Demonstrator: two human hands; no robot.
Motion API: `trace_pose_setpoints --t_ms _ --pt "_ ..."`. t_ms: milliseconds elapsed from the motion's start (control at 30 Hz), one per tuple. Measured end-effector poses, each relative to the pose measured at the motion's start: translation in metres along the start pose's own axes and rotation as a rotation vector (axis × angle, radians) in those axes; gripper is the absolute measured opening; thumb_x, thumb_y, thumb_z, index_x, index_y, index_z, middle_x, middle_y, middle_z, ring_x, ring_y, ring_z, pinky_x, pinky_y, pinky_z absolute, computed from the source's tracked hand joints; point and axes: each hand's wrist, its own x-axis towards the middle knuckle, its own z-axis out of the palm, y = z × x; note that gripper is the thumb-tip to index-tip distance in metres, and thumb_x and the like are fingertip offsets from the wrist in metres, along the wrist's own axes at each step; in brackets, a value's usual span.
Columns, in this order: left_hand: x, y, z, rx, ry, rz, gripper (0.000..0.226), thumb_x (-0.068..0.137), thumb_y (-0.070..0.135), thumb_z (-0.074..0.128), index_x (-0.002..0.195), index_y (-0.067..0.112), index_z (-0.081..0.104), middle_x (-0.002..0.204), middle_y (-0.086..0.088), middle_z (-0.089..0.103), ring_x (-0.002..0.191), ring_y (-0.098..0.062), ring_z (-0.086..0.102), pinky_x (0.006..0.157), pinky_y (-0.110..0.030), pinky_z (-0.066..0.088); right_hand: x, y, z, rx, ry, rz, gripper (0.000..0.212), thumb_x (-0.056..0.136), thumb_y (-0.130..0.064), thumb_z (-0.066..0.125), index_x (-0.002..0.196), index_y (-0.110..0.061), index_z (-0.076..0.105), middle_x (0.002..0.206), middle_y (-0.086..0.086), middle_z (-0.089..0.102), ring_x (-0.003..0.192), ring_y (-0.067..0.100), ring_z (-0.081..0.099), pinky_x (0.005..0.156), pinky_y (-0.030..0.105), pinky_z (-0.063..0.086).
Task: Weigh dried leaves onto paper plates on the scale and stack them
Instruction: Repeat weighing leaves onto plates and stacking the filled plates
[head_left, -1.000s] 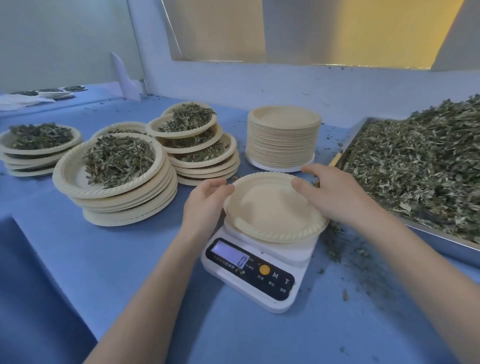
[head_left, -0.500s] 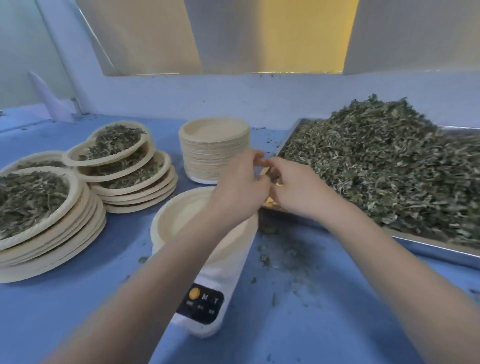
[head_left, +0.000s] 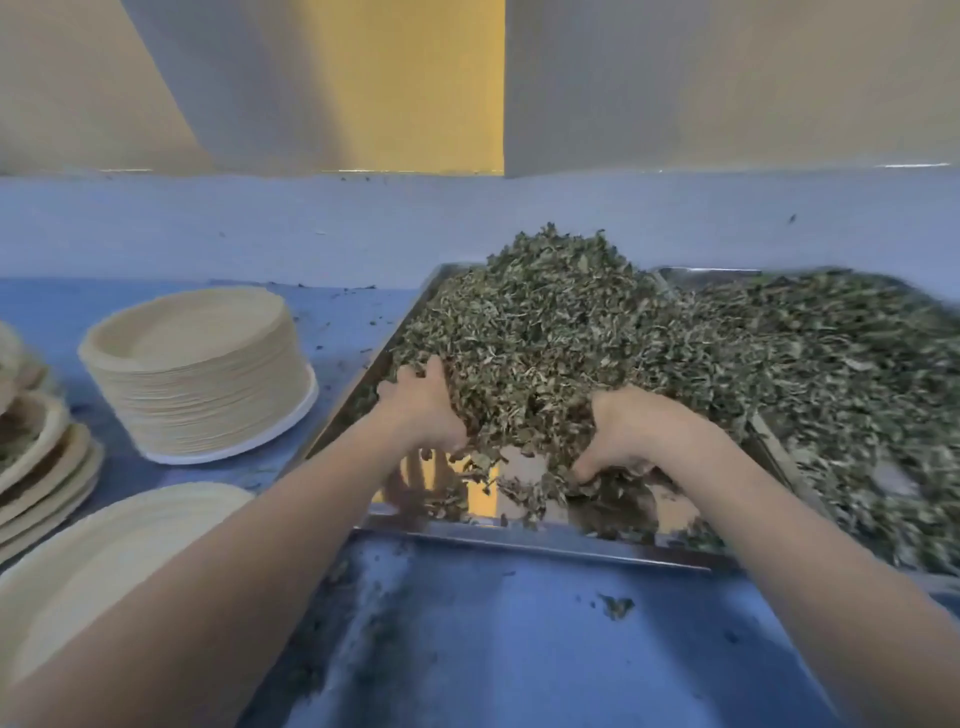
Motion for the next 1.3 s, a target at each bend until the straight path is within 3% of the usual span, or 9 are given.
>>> trace_pose_setpoints --t_ms 100,333,400,533,700,833,967,1167,1300 --pt "0.013 0.002 0.008 -0.017 -0.007 0.034 0.097 0.081 0.019 0.062 0.15 0.023 -0.006 0.154 -0.018 0.005 0.138 -0.045 0.015 0.108 -0.049 0.031 0.015 -0.016 0.009 0.104 0.081 -0.176 0.045 0.073 -0.037 0.074 0.103 -0.009 0.056 0.098 0.007 0.064 0.079 0.02 0.057 0.066 0.026 0.047" --pt "-0.001 -0.007 -0.009 -0.191 -0.045 0.207 0.099 0.068 0.007 0.066 0.147 0.031 0.013 0.143 -0.011 0.01 0.078 -0.022 0.056 0.059 -0.024 0.046 0.035 -0.024 0.005 0.336 0.158 -0.359 0.103 0.062 -0.035 0.085 0.145 -0.026 0.024 0.128 0.007 0.042 0.101 0.024 0.054 0.079 0.033 0.049" --pt "-0.005 -0.007 -0.012 -0.193 -0.114 0.194 0.106 0.067 0.004 0.071 0.147 0.035 0.01 0.141 -0.013 0.012 0.088 -0.025 0.055 0.071 -0.03 0.05 0.038 -0.03 0.008 0.297 0.117 -0.364 0.111 0.061 -0.037 0.085 0.148 -0.029 0.017 0.135 0.009 0.034 0.108 0.028 0.052 0.078 0.033 0.048" --pt "-0.008 0.013 0.011 -0.289 -0.129 0.19 0.1 0.067 0.0 0.075 0.146 0.022 0.018 0.131 -0.014 0.028 0.095 -0.031 0.055 0.067 -0.033 0.052 0.047 -0.049 0.021 0.279 0.185 -0.424 0.09 0.063 -0.036 0.082 0.137 -0.018 0.036 0.127 0.007 0.044 0.116 0.028 0.046 0.095 0.04 0.045" --pt "-0.013 0.013 0.014 -0.501 -0.036 0.211 0.061 0.069 -0.006 0.069 0.118 0.017 0.042 0.086 -0.006 0.048 0.061 -0.019 0.046 0.052 -0.03 0.038 0.037 -0.03 0.019 0.505 0.248 -0.435 0.05 0.067 -0.022 0.079 0.109 -0.026 0.052 0.104 -0.003 0.056 0.07 0.008 0.053 0.056 0.019 0.04" --pt "-0.027 0.008 -0.006 -0.515 0.133 0.307 0.057 0.067 -0.003 0.073 0.108 0.024 0.044 0.103 -0.005 0.05 0.058 -0.015 0.047 0.044 -0.023 0.038 0.021 -0.029 0.004 0.676 0.348 -0.45 0.042 0.068 -0.021 0.076 0.1 -0.036 0.053 0.079 -0.014 0.053 0.047 -0.002 0.043 0.039 0.012 0.033" --pt "-0.043 -0.004 -0.025 -0.591 0.241 0.365 0.053 0.07 -0.005 0.069 0.103 0.028 0.044 0.097 0.004 0.049 0.053 -0.018 0.044 0.051 -0.03 0.041 0.003 -0.043 -0.018 0.729 0.438 -0.452 0.04 0.069 -0.027 0.075 0.102 -0.039 0.055 0.09 -0.014 0.058 0.066 0.006 0.06 0.047 0.012 0.043" --pt "-0.08 -0.048 -0.051 -0.595 0.38 0.325 0.054 0.064 -0.002 0.071 0.099 0.031 0.046 0.095 0.006 0.053 0.063 -0.016 0.051 0.062 -0.03 0.047 -0.031 -0.093 -0.034 0.749 0.465 -0.578 0.039 0.071 -0.026 0.074 0.106 -0.034 0.057 0.084 -0.015 0.052 0.051 -0.005 0.044 0.044 0.005 0.033" --pt "-0.118 -0.099 -0.064 -0.615 0.457 0.219 0.051 0.063 -0.005 0.072 0.094 0.029 0.051 0.101 -0.001 0.053 0.066 -0.018 0.05 0.061 -0.031 0.048 -0.055 -0.144 -0.032 0.761 0.41 -0.691 0.042 0.073 -0.025 0.073 0.112 -0.028 0.059 0.1 -0.01 0.054 0.086 0.006 0.052 0.055 0.002 0.031"
